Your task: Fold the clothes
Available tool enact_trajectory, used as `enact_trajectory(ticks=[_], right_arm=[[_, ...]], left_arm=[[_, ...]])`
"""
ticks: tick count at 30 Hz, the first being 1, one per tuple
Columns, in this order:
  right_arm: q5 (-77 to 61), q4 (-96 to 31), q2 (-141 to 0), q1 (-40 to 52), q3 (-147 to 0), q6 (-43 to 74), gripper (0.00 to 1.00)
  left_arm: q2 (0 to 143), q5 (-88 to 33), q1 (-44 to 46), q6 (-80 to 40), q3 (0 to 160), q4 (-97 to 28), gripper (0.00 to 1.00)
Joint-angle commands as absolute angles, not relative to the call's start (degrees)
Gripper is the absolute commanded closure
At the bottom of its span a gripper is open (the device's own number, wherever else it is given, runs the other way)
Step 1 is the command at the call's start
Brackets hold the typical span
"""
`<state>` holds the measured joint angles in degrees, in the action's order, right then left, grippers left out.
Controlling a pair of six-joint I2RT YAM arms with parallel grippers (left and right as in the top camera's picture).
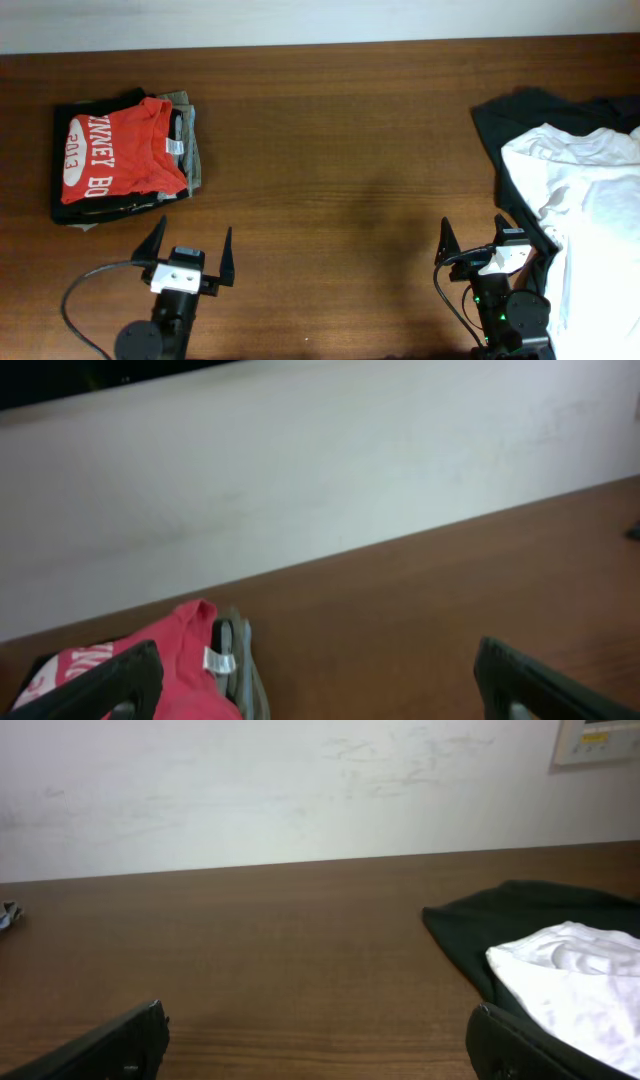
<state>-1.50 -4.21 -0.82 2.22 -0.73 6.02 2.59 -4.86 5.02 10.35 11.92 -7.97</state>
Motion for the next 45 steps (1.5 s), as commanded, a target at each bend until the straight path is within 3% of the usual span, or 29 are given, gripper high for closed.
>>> enact_trajectory(ticks=[1,2,7,10,45], right_arm=[[-1.2,-4.3,-0.4,1.8,-0.3,6.0,0.01],[-1.2,-4.3,-0.4,1.8,-0.3,6.0,0.01],[-1.2,-4.3,-0.4,1.8,-0.3,6.0,0.01],[-1.2,-4.3,-0.4,1.8,-0.3,6.0,0.01],[-1.2,-4.3,-0.4,1.8,-0.3,6.0,0.01]], left_arm=[[0.3,-4.4,5.1,11.3,3.9,-0.1,0.01],[0.3,-4.5,4.8,11.2,0.3,5.4,0.01],[0.3,3.1,4.7,11.3,0.5,2.2,0.01],[0.5,2.7,4.7,11.2,0.5,-4.6,0.01],[0.7,2.6,4.7,11.2,0.5,-4.6,0.01]])
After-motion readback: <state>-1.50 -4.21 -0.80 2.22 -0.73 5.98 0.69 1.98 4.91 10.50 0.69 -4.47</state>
